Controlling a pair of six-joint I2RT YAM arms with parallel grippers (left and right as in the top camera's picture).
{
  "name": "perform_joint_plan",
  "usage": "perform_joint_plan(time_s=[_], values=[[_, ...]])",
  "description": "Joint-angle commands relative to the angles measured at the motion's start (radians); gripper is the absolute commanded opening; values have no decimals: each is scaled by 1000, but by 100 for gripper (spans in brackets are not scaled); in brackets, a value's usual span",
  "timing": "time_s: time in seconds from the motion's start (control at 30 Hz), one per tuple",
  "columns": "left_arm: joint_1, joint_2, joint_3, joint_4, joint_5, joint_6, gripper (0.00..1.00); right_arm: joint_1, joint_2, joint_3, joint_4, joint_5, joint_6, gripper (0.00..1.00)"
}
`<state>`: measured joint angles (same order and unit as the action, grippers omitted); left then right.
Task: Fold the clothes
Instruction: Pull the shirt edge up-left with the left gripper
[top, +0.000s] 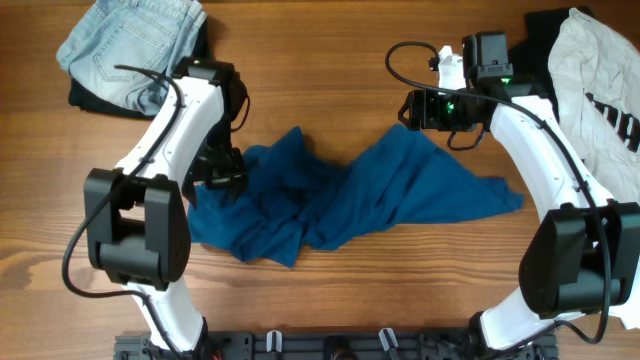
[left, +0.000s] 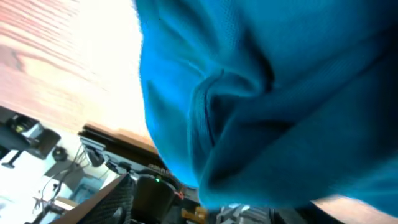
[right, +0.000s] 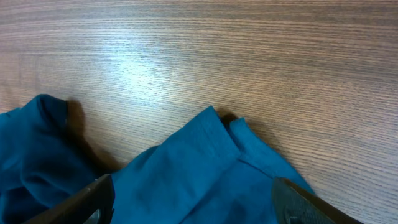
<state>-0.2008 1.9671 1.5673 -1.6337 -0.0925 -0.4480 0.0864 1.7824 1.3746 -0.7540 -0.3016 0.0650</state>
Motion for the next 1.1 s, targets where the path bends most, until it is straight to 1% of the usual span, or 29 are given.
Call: perform_joint_plan(time_s=[0.0, 0.03, 0.07, 0.1, 0.13, 0.2, 0.3, 0.37, 0.4, 0.5, 0.57, 0.67, 0.73, 0.83, 0.87, 0.93, 0.97, 1.0, 1.07], values=[[7, -10, 167, 37, -43, 87, 76, 4, 15, -7, 17, 5, -9, 81], [6, -10, 211, 68, -39, 114, 81, 4, 15, -7, 19, -3, -10, 81], [6, -10, 259, 127, -14, 174, 91, 4, 15, -7, 20, -11, -9, 81], [7, -10, 280, 207, 37, 261, 98, 4, 15, -7, 20, -13, -9, 81], [8, -9, 281, 271, 80, 318, 100, 4, 15, -7, 20, -13, -9, 81], [18, 22, 280, 373, 164, 422, 100, 4, 15, -7, 19, -13, -10, 81], [27, 117, 280, 410, 209, 517, 100, 4, 15, -7, 16, -13, -10, 81], [27, 177, 280, 421, 275, 579, 95, 4, 15, -7, 20, -13, -10, 81], [27, 208, 280, 433, 287, 599, 93, 4, 15, -7, 22, -13, -10, 81], [27, 267, 280, 469, 289, 607, 93, 4, 15, -7, 24, -13, -10, 81], [26, 292, 280, 475, 353, 655, 91, 4, 15, -7, 24, -13, -10, 81], [26, 304, 266, 475, 408, 662, 89, 4, 15, -7, 24, -13, -9, 81], [26, 305, 226, 491, 418, 669, 88, 4, 15, -7, 24, -13, -10, 81], [26, 305, 171, 501, 418, 669, 78, 4, 15, -7, 24, -12, -10, 81], [26, 305, 156, 500, 418, 668, 70, 4, 15, -7, 25, -12, -10, 81], [25, 305, 148, 502, 418, 665, 63, 4, 15, -7, 27, -13, -10, 81], [25, 305, 146, 510, 418, 665, 56, 4, 15, -7, 28, -13, -9, 81], [24, 305, 146, 529, 418, 646, 44, 4, 15, -7, 27, -13, -10, 81], [24, 305, 146, 559, 418, 615, 17, 4, 15, -7, 26, -13, -10, 81]])
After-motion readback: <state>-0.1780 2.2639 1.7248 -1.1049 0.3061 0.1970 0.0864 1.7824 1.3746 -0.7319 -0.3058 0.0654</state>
